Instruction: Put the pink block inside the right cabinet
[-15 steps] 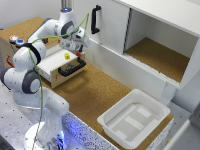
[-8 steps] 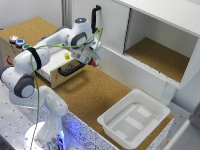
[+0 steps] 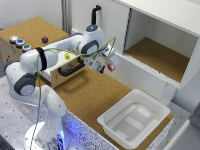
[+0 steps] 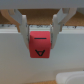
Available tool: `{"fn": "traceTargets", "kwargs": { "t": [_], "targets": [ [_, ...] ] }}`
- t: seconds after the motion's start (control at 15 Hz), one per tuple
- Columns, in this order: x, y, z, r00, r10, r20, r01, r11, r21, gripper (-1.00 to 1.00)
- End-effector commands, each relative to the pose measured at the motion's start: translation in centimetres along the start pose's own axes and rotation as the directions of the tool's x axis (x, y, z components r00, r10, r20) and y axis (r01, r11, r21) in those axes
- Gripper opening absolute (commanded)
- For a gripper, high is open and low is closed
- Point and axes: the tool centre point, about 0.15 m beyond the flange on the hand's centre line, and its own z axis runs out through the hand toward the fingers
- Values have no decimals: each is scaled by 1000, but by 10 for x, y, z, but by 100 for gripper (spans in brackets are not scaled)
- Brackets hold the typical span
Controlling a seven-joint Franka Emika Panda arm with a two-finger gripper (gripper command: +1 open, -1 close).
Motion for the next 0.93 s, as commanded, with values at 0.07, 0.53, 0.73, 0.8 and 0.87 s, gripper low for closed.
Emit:
{"fn": "traceTargets", "kwargs": {
  "t": [0.07,0.53,0.73,0.8,0.87],
  "targets": [
    [114,56,59,996,-74,48,68,990,122,-100],
    [181,53,112,986,-169,-4,165,954,250,-100],
    [195,50,125,982,-189,-20,187,943,275,-100],
    [200,51,128,982,-186,-26,186,942,279,-100],
    [204,53,129,984,-175,-35,178,942,283,-100]
  ]
}}
